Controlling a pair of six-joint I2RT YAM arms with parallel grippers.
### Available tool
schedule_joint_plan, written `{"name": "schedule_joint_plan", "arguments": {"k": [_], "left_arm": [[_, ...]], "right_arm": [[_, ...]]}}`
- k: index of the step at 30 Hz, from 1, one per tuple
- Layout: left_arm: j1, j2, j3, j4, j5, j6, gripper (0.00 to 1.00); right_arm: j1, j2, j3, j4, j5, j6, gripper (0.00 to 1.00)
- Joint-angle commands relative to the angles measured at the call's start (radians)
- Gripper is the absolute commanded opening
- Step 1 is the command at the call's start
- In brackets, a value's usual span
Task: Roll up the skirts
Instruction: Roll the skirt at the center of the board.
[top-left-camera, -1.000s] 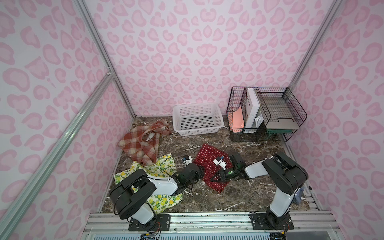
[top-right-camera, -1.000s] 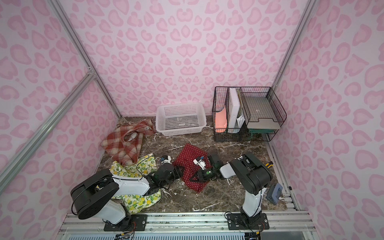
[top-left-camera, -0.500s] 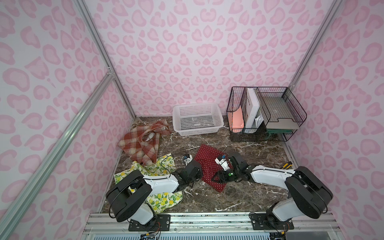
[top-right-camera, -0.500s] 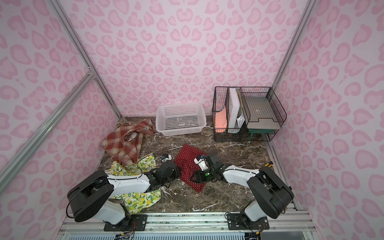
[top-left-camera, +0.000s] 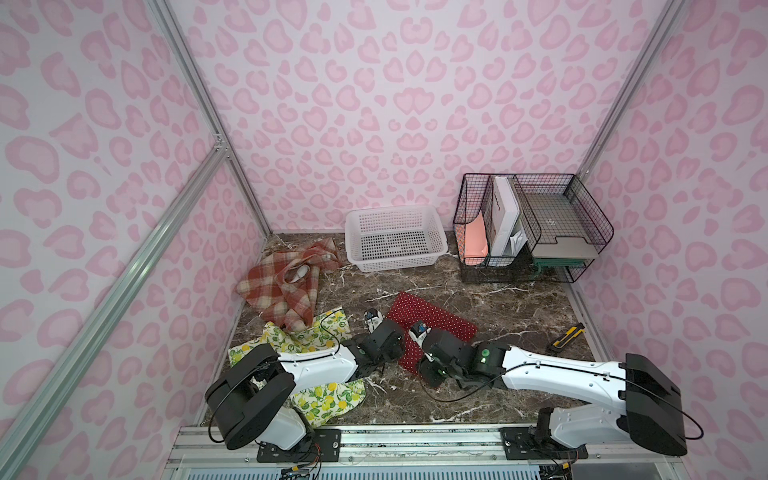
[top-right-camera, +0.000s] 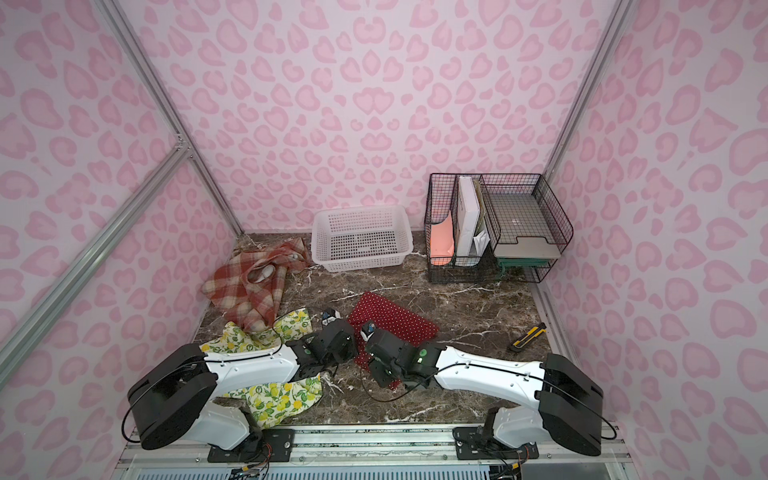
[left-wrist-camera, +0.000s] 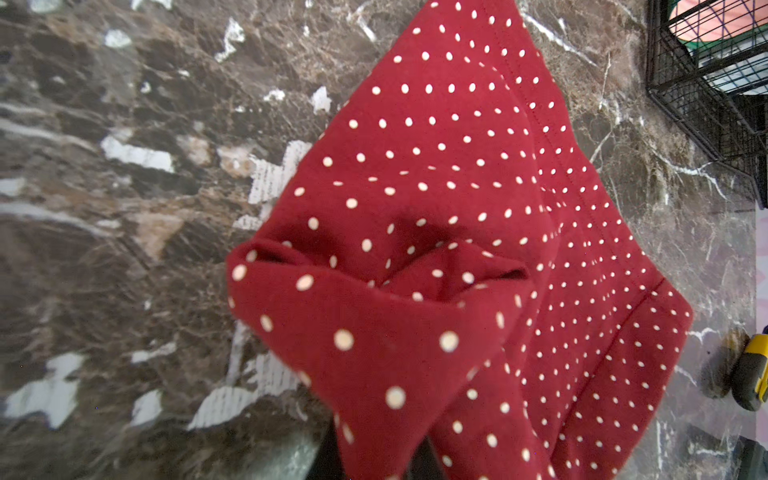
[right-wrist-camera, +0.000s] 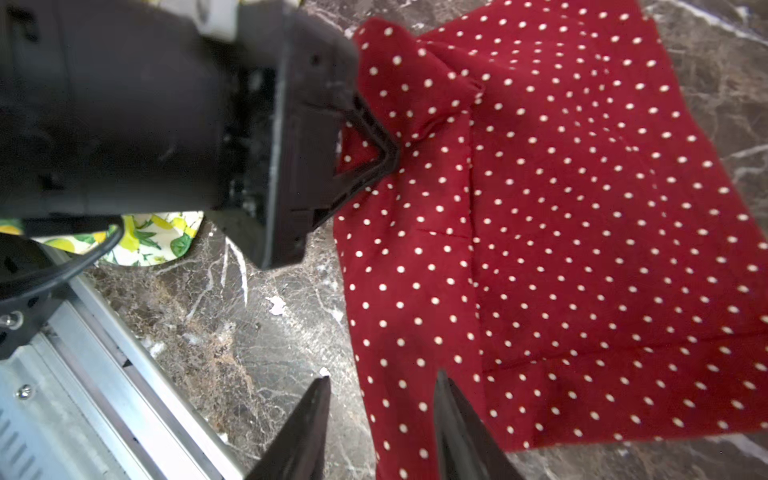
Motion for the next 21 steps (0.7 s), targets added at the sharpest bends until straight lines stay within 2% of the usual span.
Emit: {"name": "schedule_joint_plan", "arguments": {"k": [1,9,14,16,18,19,20,21], "left_arm": [[0.0,0.005,-0.002,-0.105,-0.001,0.009,0.0],[0.001,-0.011,-0.013,-0.11,-0.003,0.011,0.0],[0.001,-0.016,-0.017,-0.11,-0.001,0.011,0.0],[0.0,-0.018,-0.019,-0.105,0.004,0.01,0.0],[0.003,-0.024,-0.021,-0.109,0.004,0.006,0.0],[0.005,-0.03,-0.022,-0.114,0.007,0.002,0.05],[0.009,-0.035,-0.021,-0.121,0.01,0.0,0.14],[0.015,-0.047,-0.022,-0.133,0.01,0.001,0.27]], "right_arm": [[0.014,0.056,-0.009,0.048,0.052,-0.038,0.45],[0.013,0.176,-0.056,0.126,0.092,-0.092,0.63],[0.014,0.275,-0.069,0.13,0.052,-0.063,0.65],[0.016,0.316,-0.061,0.107,0.05,-0.031,0.53],[0.017,0.329,-0.056,0.087,0.058,-0.006,0.33],[0.016,0.325,-0.057,0.076,0.062,0.004,0.23],[0.016,0.318,-0.056,0.067,0.054,0.005,0.15],[0.016,0.306,-0.055,0.058,0.037,0.007,0.09]]}}
